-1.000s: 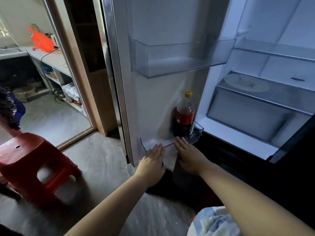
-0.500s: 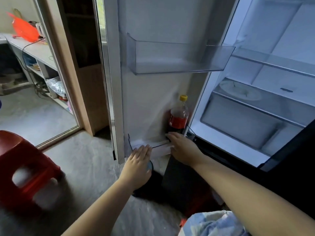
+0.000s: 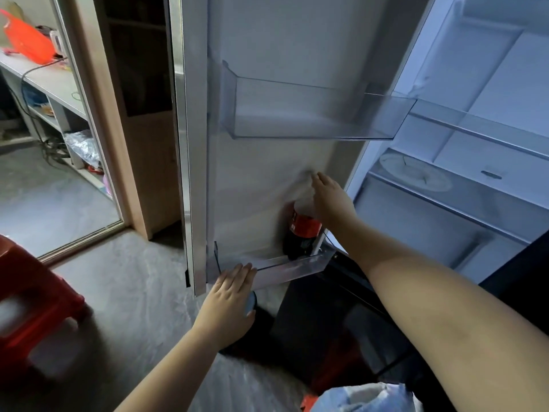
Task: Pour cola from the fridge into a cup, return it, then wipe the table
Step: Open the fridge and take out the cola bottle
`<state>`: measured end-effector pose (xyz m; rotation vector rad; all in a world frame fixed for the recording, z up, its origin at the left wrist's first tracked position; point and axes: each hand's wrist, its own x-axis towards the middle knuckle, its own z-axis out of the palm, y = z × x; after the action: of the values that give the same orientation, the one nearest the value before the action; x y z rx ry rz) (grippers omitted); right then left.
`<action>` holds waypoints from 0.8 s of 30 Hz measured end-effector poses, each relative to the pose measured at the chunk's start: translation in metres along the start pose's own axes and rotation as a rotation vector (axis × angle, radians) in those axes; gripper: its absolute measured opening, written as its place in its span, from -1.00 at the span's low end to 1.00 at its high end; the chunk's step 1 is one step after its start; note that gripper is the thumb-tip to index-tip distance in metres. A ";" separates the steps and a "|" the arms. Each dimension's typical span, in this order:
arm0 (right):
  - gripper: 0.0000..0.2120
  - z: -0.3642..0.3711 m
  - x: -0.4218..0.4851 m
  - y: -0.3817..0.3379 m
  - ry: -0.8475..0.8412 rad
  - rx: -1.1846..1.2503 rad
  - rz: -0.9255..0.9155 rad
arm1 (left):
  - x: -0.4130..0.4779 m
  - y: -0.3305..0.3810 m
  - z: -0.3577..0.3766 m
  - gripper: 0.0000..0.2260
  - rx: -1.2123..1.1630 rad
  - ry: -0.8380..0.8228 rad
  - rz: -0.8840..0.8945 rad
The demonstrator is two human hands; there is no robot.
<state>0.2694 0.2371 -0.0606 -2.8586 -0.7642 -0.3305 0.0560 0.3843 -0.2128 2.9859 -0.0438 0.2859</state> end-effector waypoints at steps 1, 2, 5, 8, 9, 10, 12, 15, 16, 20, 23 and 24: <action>-0.42 0.000 0.000 0.000 0.036 -0.005 -0.022 | 0.001 -0.002 0.000 -0.22 -0.010 -0.008 0.004; -0.46 -0.001 0.001 0.001 0.063 0.000 -0.035 | 0.002 -0.003 0.001 -0.22 -0.013 -0.006 0.004; -0.64 -0.010 0.002 0.002 0.115 0.052 -0.009 | 0.002 -0.005 0.003 -0.22 0.001 -0.016 -0.023; -0.77 -0.016 -0.001 0.004 0.155 0.083 0.009 | 0.003 -0.007 0.004 -0.24 -0.002 -0.017 -0.042; -0.79 -0.018 -0.003 0.004 0.161 0.111 0.015 | 0.004 -0.007 0.002 -0.25 -0.014 -0.017 -0.042; -0.79 -0.018 -0.006 0.005 0.160 0.139 0.018 | 0.004 -0.007 0.002 -0.25 -0.016 -0.004 -0.039; -0.76 -0.019 -0.015 0.005 0.132 0.169 0.013 | 0.005 -0.008 0.002 -0.26 -0.010 0.011 -0.035; -0.74 -0.019 -0.033 0.008 0.079 0.173 -0.035 | 0.002 -0.007 -0.001 -0.26 -0.047 0.020 -0.027; -0.75 -0.018 -0.039 0.009 0.068 0.173 -0.045 | 0.002 -0.006 -0.001 -0.25 -0.055 0.031 -0.019; -0.79 -0.018 -0.054 0.008 0.053 0.186 -0.051 | 0.002 -0.006 -0.003 -0.25 -0.076 0.011 -0.019; -0.77 -0.025 -0.061 0.005 0.065 0.187 -0.084 | 0.002 -0.009 -0.004 -0.25 -0.073 -0.023 -0.018; -0.76 -0.030 -0.063 0.003 0.081 0.197 -0.101 | 0.002 -0.010 -0.002 -0.24 -0.068 -0.008 -0.011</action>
<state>0.2128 0.1982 -0.0476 -2.6133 -0.8751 -0.3603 0.0581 0.3948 -0.2118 2.9195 -0.0376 0.2652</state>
